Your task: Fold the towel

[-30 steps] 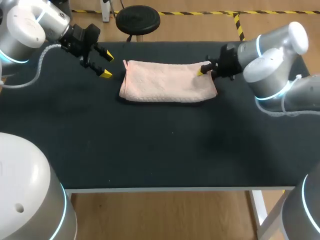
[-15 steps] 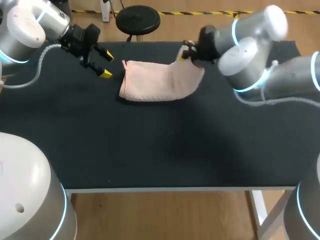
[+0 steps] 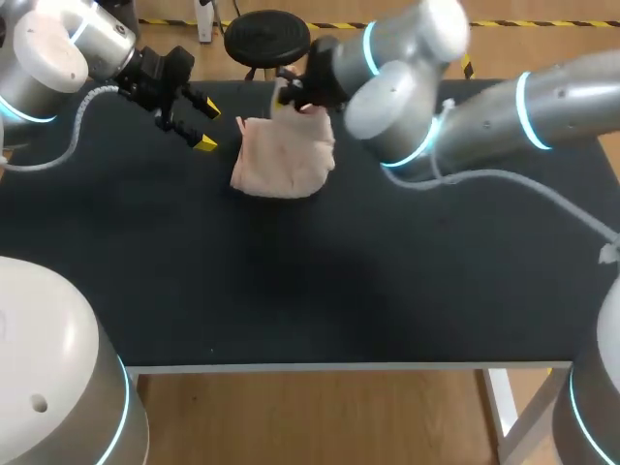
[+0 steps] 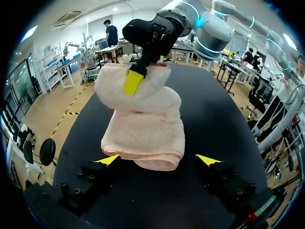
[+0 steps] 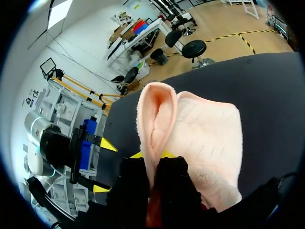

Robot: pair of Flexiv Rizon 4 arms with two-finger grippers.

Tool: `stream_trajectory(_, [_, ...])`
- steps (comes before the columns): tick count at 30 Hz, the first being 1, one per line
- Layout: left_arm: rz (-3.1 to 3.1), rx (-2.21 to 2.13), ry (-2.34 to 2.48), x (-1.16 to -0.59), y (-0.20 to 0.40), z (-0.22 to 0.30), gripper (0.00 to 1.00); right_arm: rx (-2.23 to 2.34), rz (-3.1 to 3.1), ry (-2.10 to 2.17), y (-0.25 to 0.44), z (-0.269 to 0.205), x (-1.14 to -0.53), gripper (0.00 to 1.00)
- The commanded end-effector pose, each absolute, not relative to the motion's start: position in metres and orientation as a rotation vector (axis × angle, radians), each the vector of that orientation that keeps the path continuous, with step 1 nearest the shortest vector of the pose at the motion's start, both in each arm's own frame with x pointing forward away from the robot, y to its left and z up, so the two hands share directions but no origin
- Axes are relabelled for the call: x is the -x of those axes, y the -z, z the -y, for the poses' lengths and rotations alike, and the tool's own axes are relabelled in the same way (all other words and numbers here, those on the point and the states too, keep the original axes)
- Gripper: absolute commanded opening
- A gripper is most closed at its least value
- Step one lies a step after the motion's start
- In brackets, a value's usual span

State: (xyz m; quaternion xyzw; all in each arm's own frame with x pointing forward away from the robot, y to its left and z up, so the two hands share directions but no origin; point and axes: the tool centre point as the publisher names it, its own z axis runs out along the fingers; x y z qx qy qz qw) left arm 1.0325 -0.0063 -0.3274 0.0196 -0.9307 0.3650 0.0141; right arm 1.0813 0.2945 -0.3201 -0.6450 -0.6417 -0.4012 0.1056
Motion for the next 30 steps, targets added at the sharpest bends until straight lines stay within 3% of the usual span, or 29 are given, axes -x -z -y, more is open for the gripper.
stream_trajectory(1, [2.899, -0.059, -1.139, -1.032, 0.328, 0.006, 1.00, 1.942, 1.914, 1.161, 0.327, -0.326, -1.084, 0.43])
stream_trajectory(2, [2.899, -0.059, -1.139, -1.032, 0.328, 0.006, 1.00, 1.949, 1.918, 1.165, 0.325, -0.328, -1.082, 1.00])
stream_trajectory(17, [2.899, -0.059, -1.139, -1.032, 0.328, 0.006, 1.00, 1.873, 1.923, 1.478, 0.224, -0.325, -1.078, 1.00])
stream_trajectory(30, [2.899, -0.059, -1.139, -1.032, 0.328, 0.006, 1.00, 1.886, 1.957, 1.459, 0.220, -0.335, -1.087, 1.00])
